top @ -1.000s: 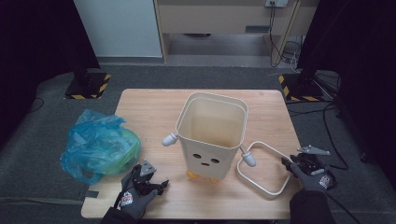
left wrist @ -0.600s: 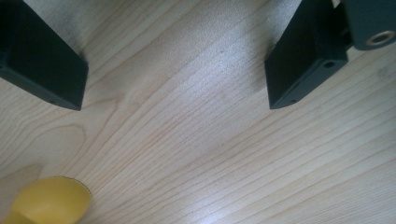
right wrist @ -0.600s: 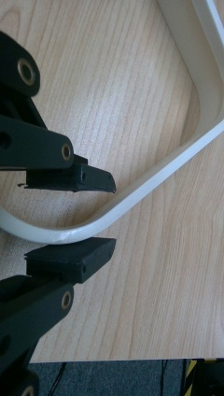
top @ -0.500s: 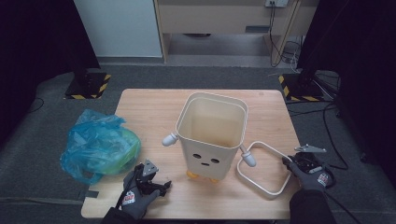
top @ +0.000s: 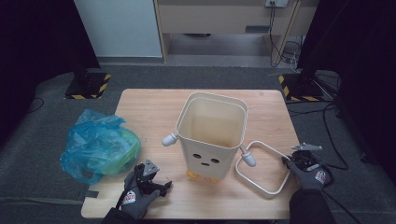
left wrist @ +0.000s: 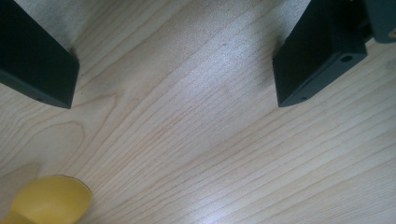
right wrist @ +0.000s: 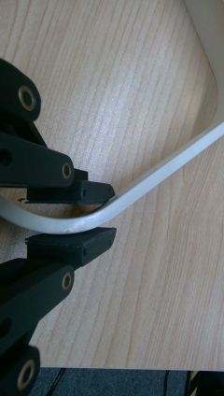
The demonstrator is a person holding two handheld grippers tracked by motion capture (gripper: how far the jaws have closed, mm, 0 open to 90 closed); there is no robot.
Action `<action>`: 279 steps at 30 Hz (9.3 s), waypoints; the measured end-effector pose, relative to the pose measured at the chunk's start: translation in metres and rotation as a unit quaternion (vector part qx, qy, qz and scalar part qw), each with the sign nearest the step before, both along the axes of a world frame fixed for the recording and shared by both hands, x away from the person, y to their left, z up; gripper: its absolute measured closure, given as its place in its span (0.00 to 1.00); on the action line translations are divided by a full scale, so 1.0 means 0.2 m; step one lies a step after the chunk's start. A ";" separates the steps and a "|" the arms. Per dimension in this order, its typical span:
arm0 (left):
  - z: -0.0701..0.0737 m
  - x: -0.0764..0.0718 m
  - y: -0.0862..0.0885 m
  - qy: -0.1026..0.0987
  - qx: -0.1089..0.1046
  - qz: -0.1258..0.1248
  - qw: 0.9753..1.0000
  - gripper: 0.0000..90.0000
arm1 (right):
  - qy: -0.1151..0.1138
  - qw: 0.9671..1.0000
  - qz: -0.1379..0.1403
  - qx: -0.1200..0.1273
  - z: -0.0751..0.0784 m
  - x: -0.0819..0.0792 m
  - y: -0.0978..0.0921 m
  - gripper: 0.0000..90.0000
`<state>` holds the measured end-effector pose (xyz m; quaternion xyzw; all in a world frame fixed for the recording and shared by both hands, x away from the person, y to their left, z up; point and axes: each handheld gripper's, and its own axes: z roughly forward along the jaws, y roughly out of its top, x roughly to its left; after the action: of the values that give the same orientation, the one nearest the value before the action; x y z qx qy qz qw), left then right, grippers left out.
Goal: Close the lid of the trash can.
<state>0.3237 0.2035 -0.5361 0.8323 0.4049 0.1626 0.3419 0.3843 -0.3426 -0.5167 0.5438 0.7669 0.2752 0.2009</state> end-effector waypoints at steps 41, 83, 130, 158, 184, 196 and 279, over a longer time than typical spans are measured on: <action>0.00 0.00 0.00 0.000 0.000 0.000 1.000 0.00 | -0.115 0.988 -0.057 0.084 0.20 -0.05 -0.03 0.86; 0.00 0.00 0.00 0.000 0.000 -0.002 1.000 0.00 | -0.275 0.947 -0.101 0.132 0.53 -0.16 -0.08 0.85; 0.00 0.00 0.00 0.001 0.000 -0.003 1.000 0.00 | -0.411 0.889 -0.068 0.189 0.93 -0.35 -0.02 0.85; 0.00 0.01 0.00 0.001 0.002 -0.004 1.000 0.00 | -0.406 0.882 -0.012 0.238 1.06 -0.28 0.10 0.85; 0.00 0.01 0.00 0.001 0.002 -0.005 1.000 0.00 | -0.391 0.884 0.049 0.252 1.21 -0.18 0.26 0.85; 0.00 0.01 0.00 0.001 0.002 -0.006 1.000 0.00 | -0.376 0.887 0.080 0.255 1.25 -0.13 0.36 0.85; 0.00 0.01 0.00 0.001 0.002 -0.007 1.000 0.00 | -0.239 0.943 0.156 0.170 1.13 0.13 0.82 0.83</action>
<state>0.3253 0.2037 -0.5360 0.8359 0.3989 0.1605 0.3411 0.4108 -0.1785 -0.2901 0.3620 0.7132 0.5515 0.2372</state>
